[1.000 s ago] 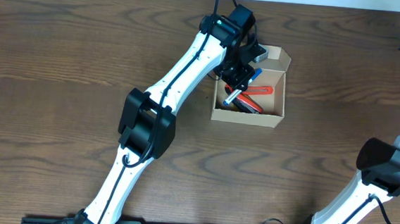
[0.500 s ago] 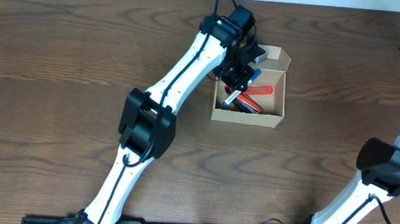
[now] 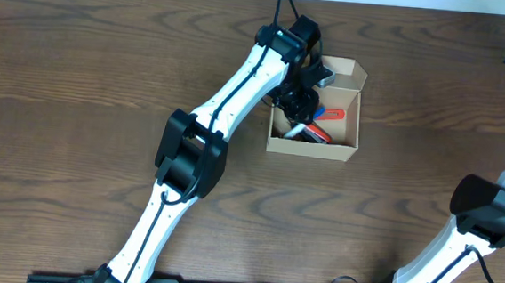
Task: Pack container
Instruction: 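Lower the blue marker into the box, release, and lift out, then move both grippers to the back corners of the raised box lid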
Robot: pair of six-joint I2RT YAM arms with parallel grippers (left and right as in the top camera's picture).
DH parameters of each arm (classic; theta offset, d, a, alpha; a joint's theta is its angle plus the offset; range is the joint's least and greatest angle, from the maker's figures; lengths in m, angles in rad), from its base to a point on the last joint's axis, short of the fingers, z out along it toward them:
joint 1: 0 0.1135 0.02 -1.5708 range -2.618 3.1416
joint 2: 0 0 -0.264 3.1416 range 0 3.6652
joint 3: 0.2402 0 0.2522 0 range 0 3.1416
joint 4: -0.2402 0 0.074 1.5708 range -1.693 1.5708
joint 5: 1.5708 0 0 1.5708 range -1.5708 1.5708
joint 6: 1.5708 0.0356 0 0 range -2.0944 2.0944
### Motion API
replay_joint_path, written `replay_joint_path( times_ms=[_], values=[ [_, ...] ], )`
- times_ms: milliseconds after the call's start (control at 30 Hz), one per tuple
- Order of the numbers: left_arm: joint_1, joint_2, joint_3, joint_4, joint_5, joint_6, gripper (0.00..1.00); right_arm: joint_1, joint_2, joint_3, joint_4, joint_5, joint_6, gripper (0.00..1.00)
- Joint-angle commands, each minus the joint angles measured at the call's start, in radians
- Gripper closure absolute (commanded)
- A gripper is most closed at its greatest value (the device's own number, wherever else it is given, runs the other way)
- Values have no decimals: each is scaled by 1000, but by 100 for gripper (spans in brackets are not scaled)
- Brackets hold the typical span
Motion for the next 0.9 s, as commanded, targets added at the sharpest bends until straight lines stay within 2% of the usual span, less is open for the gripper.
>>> replay_joint_path(
  times_ms=[0,33,133,200,367,600,733,800,867],
  values=[
    [0,10,-4,0,-2,3,50,-2,-27,-1,-2,3,16,1],
    [0,10,-3,0,-2,3,50,-2,-27,-1,-2,3,16,1],
    [0,10,6,-1,-2,0,37,-2,-27,-1,-2,3,16,1],
    [0,10,24,-1,-2,-12,34,-2,-27,-1,-2,3,16,1],
    [0,10,150,-10,-2,-45,33,-2,-27,-1,-2,3,16,1],
    [3,10,443,-72,-12,-76,33,-2,-27,-1,-2,3,16,1],
    [22,10,612,-143,-119,-122,32,-2,-27,-1,-2,3,16,1],
    [42,8,696,-180,-194,-140,29,-2,-27,-1,-2,3,16,1],
    [67,-11,729,-194,-251,-164,21,-2,-27,-1,-2,3,16,1]
  ],
)
